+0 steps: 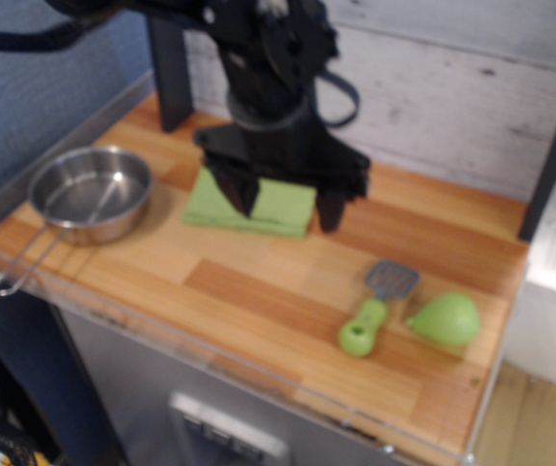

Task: Place the green spatula on top of the green towel

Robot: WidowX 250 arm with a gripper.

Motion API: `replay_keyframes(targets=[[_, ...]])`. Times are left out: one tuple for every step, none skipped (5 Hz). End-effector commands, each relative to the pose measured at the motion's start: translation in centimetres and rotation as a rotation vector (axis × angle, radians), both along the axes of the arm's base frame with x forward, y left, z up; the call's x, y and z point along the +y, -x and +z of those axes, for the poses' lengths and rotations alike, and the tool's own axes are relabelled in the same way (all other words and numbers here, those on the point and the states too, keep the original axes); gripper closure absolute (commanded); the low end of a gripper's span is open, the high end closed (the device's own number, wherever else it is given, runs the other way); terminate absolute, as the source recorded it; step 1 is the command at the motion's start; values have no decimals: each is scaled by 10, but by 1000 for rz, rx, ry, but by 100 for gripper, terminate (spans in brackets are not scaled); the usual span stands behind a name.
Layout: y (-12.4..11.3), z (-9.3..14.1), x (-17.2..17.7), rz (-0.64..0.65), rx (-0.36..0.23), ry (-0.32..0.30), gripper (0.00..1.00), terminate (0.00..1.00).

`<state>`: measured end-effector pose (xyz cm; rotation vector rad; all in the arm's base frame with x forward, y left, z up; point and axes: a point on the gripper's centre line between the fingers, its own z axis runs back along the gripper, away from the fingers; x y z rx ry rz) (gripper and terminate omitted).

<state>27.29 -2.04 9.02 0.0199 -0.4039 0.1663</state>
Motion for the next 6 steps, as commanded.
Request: replay_keyframes(targets=[[8, -30, -25, -54, 78, 24, 0, 0], [18, -45, -38, -89, 121, 21, 0, 0], [26, -54, -48, -104, 150, 27, 0, 0], [31, -61, -56, -114, 185, 66, 0, 0], [34, -64, -58, -122, 193, 58, 0, 0], [27, -65, -48, -86, 175, 55, 0, 0]])
